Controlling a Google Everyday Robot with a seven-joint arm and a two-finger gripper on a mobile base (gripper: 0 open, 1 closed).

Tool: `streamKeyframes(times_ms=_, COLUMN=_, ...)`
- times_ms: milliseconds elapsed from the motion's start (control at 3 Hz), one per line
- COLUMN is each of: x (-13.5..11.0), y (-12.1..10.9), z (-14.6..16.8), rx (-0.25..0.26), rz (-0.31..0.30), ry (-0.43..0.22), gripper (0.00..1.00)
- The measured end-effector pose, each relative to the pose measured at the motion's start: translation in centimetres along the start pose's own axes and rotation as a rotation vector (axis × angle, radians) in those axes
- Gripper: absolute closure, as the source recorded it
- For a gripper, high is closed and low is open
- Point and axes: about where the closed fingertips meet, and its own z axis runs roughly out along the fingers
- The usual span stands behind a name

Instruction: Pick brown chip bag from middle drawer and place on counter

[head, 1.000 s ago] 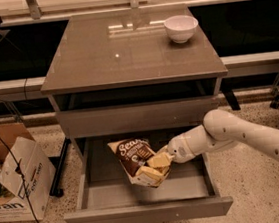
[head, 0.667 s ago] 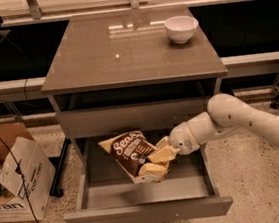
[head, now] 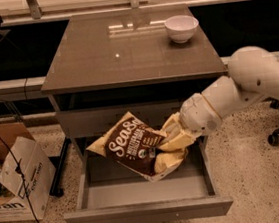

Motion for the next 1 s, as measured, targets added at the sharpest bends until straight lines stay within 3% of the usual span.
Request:
streamKeyframes(times_ms=333, x=-4.1, y=-0.7, z=-3.9, rx=0.098, rz=-0.111, ry=0.086, gripper=1.0)
streamKeyframes(times_ms=667, x=-12.0, y=2.4, z=-11.0, rx=0.208, rz=-0.165, ry=0.131, gripper=1.0)
streamKeyframes(times_ms=1000, x=-19.5, y=5.6, z=-17.0, rx=0.293, rz=-0.173, ry=0.155, gripper=1.0)
